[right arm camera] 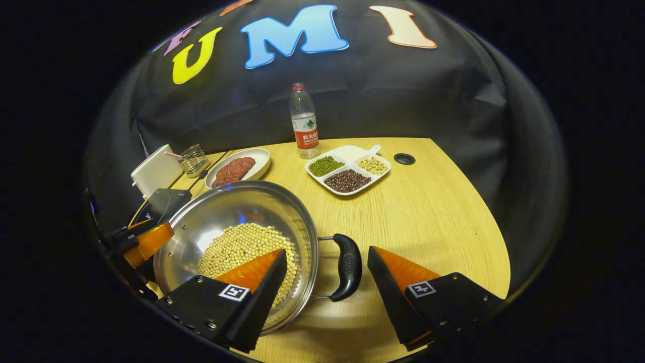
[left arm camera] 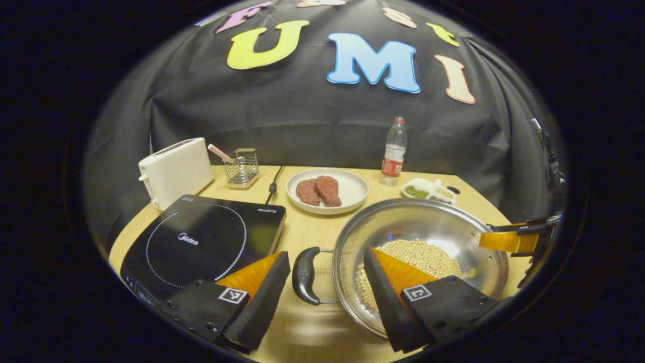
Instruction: First push the handle of the pot to place it horizontally, then grasp the pot with both hands and set it on the induction cooktop.
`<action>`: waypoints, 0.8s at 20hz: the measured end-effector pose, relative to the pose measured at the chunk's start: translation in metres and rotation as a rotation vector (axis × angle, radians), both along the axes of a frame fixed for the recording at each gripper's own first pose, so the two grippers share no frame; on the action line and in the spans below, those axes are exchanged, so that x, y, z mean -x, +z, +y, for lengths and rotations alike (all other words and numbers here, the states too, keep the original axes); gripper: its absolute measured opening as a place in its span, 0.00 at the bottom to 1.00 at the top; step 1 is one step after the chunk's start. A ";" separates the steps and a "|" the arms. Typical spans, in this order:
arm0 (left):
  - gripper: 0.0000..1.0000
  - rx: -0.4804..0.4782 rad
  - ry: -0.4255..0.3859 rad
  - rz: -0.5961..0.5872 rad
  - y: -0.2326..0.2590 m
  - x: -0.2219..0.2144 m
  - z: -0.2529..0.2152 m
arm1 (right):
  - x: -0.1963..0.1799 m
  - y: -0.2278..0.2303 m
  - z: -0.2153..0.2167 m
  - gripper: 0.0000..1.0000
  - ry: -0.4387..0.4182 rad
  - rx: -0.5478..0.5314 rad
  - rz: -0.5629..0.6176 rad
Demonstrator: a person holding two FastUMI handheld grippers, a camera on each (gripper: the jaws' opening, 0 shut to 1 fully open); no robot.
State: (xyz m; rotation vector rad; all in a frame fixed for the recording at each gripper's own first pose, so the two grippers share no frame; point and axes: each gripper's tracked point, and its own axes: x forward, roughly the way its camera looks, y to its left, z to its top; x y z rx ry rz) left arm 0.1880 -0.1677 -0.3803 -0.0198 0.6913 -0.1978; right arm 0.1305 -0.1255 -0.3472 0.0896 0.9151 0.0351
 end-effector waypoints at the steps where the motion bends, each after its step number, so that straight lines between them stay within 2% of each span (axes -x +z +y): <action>1: 0.96 0.000 0.003 0.007 -0.004 -0.002 0.000 | 0.001 -0.006 -0.001 0.98 -0.002 0.003 0.016; 2: 0.99 0.003 0.008 0.012 -0.007 -0.002 -0.001 | 0.000 -0.009 -0.002 0.98 -0.008 0.008 0.026; 4: 0.99 0.015 0.022 0.026 -0.013 -0.002 0.001 | -0.002 -0.015 -0.007 0.90 -0.026 0.018 0.039; 6: 0.91 0.000 0.031 0.035 -0.018 -0.001 0.005 | -0.005 -0.016 -0.009 0.84 -0.045 0.015 0.037; 7: 0.85 -0.014 0.037 0.038 -0.019 -0.001 0.008 | -0.004 -0.016 -0.008 0.74 -0.053 0.013 0.039; 8: 0.84 -0.020 0.044 0.040 -0.020 -0.002 0.011 | -0.004 -0.013 -0.004 0.72 -0.043 -0.009 0.040; 9: 0.79 -0.007 0.041 0.043 -0.020 -0.002 0.009 | -0.006 -0.016 -0.004 0.65 -0.047 0.002 0.040; 10: 0.80 -0.003 0.043 0.048 -0.021 0.000 0.007 | -0.005 -0.017 -0.004 0.61 -0.042 0.010 0.043; 11: 0.70 -0.008 0.041 0.041 -0.021 -0.001 0.008 | -0.005 -0.016 -0.005 0.61 -0.043 0.007 0.044; 14: 0.65 -0.002 0.027 0.040 -0.023 -0.003 0.006 | -0.004 -0.017 -0.004 0.58 -0.025 0.010 0.058; 15: 0.72 0.010 0.034 0.043 -0.025 -0.003 0.006 | -0.004 -0.017 -0.004 0.58 -0.020 0.015 0.068; 16: 0.62 0.016 0.034 0.049 -0.022 -0.001 0.005 | -0.006 -0.016 -0.004 0.58 -0.022 0.010 0.066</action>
